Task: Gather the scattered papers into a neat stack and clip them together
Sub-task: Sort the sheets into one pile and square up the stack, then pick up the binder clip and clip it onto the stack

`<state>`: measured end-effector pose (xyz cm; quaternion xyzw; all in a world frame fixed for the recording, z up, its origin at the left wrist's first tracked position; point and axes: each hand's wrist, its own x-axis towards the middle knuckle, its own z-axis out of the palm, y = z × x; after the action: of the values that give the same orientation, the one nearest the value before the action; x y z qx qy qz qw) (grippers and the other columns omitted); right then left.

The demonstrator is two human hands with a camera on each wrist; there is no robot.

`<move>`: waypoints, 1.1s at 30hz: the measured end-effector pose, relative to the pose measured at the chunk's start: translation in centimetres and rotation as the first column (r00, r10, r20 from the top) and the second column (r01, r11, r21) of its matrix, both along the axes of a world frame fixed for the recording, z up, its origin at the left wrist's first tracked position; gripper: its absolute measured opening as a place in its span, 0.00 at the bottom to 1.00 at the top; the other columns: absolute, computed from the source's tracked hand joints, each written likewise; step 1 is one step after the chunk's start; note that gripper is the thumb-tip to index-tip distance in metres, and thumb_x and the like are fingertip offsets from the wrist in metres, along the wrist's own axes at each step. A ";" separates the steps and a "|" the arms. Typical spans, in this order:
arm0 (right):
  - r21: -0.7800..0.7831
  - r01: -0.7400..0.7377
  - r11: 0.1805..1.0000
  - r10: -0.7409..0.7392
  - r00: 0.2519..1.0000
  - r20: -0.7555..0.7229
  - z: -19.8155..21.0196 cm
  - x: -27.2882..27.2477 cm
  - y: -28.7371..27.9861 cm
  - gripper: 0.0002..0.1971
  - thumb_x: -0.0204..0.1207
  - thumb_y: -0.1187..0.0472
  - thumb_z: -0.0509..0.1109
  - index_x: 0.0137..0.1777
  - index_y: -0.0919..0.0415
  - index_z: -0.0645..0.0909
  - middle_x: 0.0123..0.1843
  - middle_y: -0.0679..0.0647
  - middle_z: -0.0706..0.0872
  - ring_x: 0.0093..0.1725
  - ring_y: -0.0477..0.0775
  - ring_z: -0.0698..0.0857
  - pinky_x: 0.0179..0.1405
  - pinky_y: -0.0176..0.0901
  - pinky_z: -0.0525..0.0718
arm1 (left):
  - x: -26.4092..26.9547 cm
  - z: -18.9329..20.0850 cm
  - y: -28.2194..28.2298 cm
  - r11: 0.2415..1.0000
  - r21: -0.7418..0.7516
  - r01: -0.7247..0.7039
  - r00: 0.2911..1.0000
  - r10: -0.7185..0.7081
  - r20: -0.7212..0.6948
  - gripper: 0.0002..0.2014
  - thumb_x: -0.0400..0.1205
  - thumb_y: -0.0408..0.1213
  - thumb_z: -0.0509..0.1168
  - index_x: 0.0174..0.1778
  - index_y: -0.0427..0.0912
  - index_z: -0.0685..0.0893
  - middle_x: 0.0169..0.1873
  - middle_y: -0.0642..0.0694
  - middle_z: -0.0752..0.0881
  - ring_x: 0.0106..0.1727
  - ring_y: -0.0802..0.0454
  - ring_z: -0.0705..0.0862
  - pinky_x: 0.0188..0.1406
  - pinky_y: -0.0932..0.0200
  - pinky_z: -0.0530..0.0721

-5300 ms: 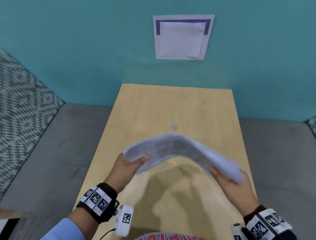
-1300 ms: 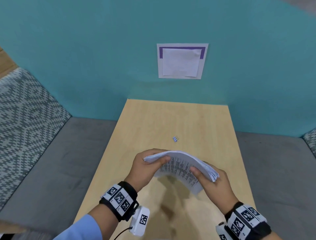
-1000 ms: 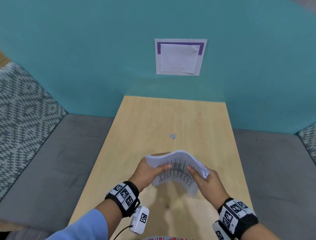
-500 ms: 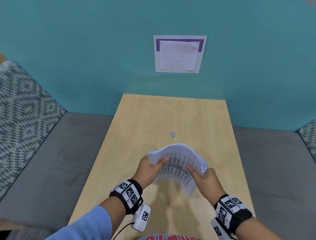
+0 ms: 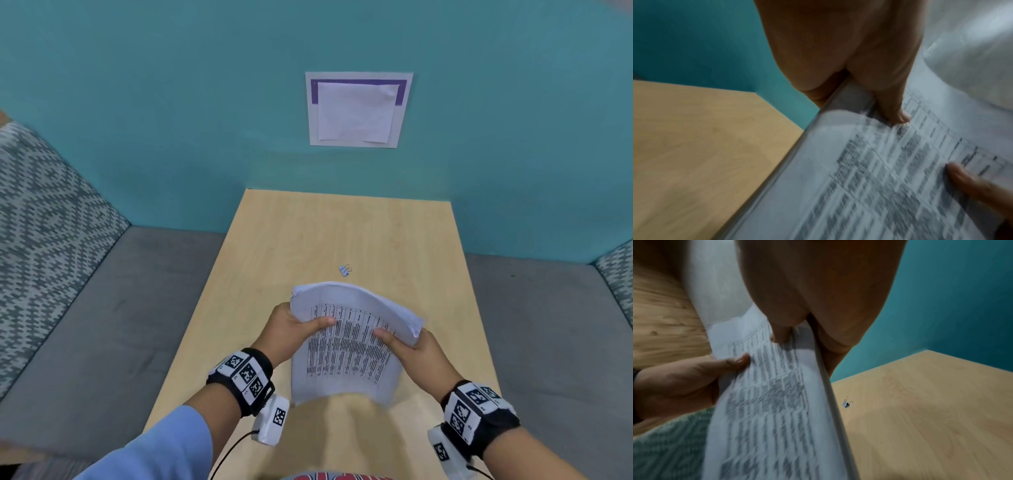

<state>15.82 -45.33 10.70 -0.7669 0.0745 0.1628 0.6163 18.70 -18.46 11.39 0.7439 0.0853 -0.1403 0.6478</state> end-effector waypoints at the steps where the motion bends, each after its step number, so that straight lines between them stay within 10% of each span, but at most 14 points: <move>1: 0.046 -0.013 0.999 0.014 1.000 -0.017 0.8 0.1 -0.1 0.17 0.74 0.42 0.80 0.58 0.50 0.92 0.54 0.52 0.97 0.56 0.53 0.95 0.66 0.66 0.88 | 0.2 0.6 0.3 0.999 -0.013 0.039 0.999 -0.039 -0.003 0.11 0.76 0.35 0.85 0.52 0.48 0.96 0.53 0.44 0.99 0.58 0.44 0.97 0.68 0.38 0.92; 10: 0.189 -0.115 0.975 0.126 0.991 -0.046 7.2 1.0 -0.5 0.19 0.77 0.58 0.79 0.68 0.57 0.87 0.62 0.54 0.95 0.63 0.57 0.93 0.69 0.64 0.87 | 0.9 5.7 1.8 0.978 -0.101 0.182 0.983 -0.181 0.023 0.19 0.79 0.28 0.82 0.66 0.42 0.92 0.61 0.43 0.97 0.65 0.45 0.95 0.70 0.44 0.91; 15: 0.066 -0.067 0.996 0.049 0.968 0.246 9.0 -1.4 1.1 0.12 0.78 0.67 0.79 0.57 0.51 0.93 0.52 0.40 0.97 0.53 0.37 0.93 0.56 0.29 0.88 | -0.9 5.9 0.4 0.994 -0.104 0.035 0.982 -0.015 0.188 0.11 0.80 0.25 0.80 0.52 0.45 0.95 0.45 0.56 0.98 0.48 0.63 0.95 0.51 0.69 0.90; 21: -0.059 0.155 0.986 -0.150 0.986 0.078 0.0 -1.3 2.0 0.13 0.73 0.51 0.84 0.51 0.58 0.94 0.47 0.58 0.97 0.53 0.57 0.96 0.62 0.61 0.91 | -2.0 -1.6 -0.9 0.999 -0.051 -0.011 1.000 0.012 0.025 0.16 0.79 0.30 0.83 0.60 0.48 0.93 0.57 0.45 0.97 0.61 0.48 0.94 0.60 0.58 0.93; 25: -0.099 0.182 0.978 -0.182 0.983 0.008 -2.6 -1.0 2.0 0.05 0.78 0.53 0.81 0.41 0.44 0.90 0.42 0.47 0.96 0.45 0.43 0.94 0.51 0.50 0.91 | -2.5 -5.5 -0.6 0.999 0.050 0.009 0.997 -0.005 -0.077 0.16 0.72 0.54 0.84 0.54 0.59 0.94 0.55 0.47 0.98 0.62 0.44 0.95 0.67 0.35 0.92; 29: -0.135 0.121 0.983 -0.119 0.993 0.021 -3.1 0.1 1.1 0.10 0.77 0.48 0.80 0.48 0.55 0.92 0.46 0.55 0.97 0.50 0.54 0.95 0.57 0.56 0.91 | -1.3 -5.3 0.1 0.988 0.142 0.052 0.995 -0.039 -0.096 0.24 0.71 0.62 0.81 0.55 0.49 0.95 0.53 0.46 0.98 0.57 0.48 0.96 0.66 0.35 0.92; 33: -0.055 -0.010 0.998 0.005 0.997 -0.075 -2.5 1.6 0.0 0.11 0.76 0.50 0.81 0.56 0.51 0.92 0.53 0.48 0.97 0.53 0.47 0.96 0.63 0.59 0.91 | 0.7 -3.5 1.4 0.973 0.122 0.198 0.974 -0.180 -0.140 0.17 0.79 0.47 0.83 0.62 0.45 0.95 0.57 0.47 0.98 0.60 0.49 0.96 0.68 0.40 0.92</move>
<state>17.38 -45.29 8.21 -0.7774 0.0992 0.1915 0.5909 19.36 -17.01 7.89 0.7802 0.0647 -0.2429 0.5728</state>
